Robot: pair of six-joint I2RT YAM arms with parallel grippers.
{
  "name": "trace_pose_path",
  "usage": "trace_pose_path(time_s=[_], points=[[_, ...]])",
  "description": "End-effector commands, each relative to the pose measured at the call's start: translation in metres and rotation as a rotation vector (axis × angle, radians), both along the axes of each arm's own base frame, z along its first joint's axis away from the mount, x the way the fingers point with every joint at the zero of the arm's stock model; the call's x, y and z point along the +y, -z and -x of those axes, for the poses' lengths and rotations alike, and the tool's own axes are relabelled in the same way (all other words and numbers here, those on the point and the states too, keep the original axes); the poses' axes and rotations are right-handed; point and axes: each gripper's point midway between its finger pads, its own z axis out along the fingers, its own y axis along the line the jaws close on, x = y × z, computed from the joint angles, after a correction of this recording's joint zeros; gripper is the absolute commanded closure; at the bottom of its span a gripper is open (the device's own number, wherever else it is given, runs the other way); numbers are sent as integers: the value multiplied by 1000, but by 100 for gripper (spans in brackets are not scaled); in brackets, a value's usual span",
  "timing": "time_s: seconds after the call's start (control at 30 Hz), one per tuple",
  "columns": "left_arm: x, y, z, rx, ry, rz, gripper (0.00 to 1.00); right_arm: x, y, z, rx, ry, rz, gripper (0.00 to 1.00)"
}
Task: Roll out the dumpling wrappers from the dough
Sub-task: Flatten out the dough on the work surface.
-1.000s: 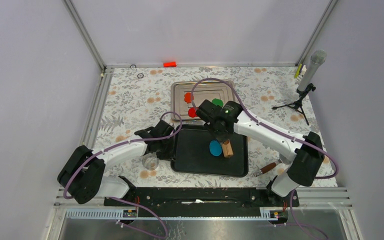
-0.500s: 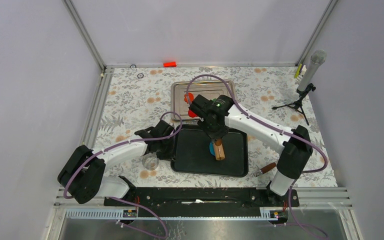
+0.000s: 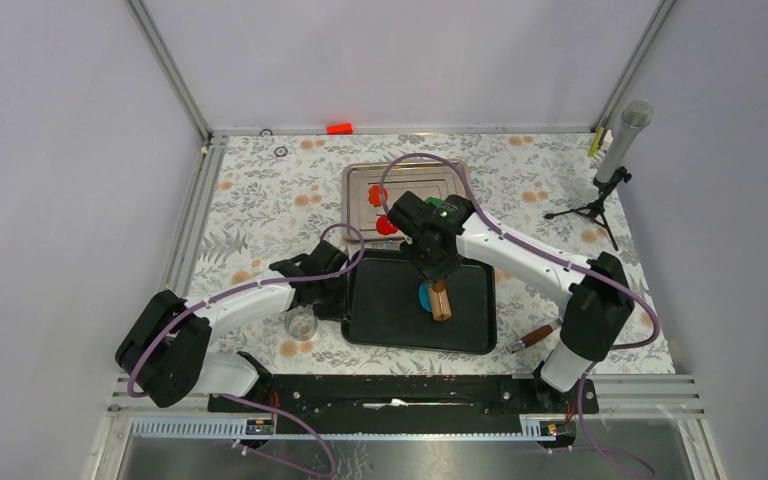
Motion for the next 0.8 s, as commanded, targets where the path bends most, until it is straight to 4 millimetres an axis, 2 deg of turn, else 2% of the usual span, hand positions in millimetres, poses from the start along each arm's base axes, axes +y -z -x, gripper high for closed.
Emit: trace_pose_path(time_s=[0.0,0.17,0.47,0.77], points=[[-8,-10,-8,-52,15,45,100,5,19,6,35,-28,-57,100],[-11,-12,-7,-46,30,53,100,11,42,22,112,-49,-125,100],[-11,-12,-5,-47,27,67,100,14,63,25,120,-40,-156,100],[-13,-15,-4,-52,36,88,100,6,64,14,62,-12,-188,100]])
